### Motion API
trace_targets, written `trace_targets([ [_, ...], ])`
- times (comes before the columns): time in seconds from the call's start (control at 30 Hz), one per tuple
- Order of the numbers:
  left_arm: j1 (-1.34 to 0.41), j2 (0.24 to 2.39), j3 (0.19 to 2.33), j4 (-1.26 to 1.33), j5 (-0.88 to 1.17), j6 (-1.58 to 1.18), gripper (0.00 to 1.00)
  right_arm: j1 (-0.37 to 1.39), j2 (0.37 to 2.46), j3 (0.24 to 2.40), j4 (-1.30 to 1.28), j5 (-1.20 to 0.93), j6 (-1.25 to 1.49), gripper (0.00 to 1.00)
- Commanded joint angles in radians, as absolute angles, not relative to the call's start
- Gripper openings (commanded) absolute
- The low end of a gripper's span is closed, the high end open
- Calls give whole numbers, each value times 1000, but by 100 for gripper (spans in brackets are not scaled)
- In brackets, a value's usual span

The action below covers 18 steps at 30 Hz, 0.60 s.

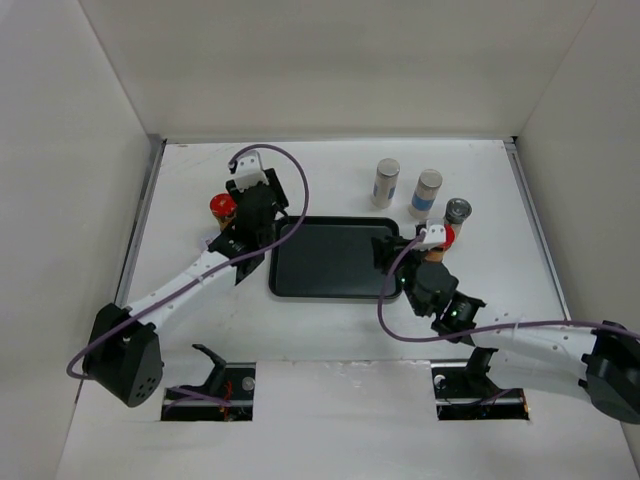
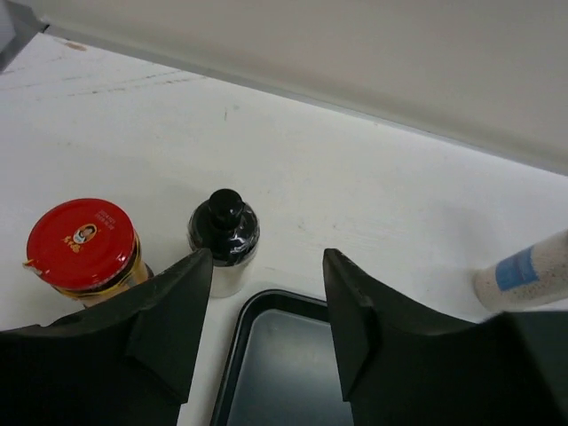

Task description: Organize the condiment bottles

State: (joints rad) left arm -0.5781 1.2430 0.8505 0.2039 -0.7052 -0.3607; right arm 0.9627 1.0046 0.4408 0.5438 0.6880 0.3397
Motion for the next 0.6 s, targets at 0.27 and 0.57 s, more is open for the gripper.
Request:
trace_targets([
  [0.27, -475, 1457, 1058, 164, -638, -302, 80, 920, 1023, 443, 568, 603, 402, 83],
  [0.57, -446, 1575, 1081, 144, -650, -319, 82, 900, 1029, 443, 565, 581, 411, 88],
])
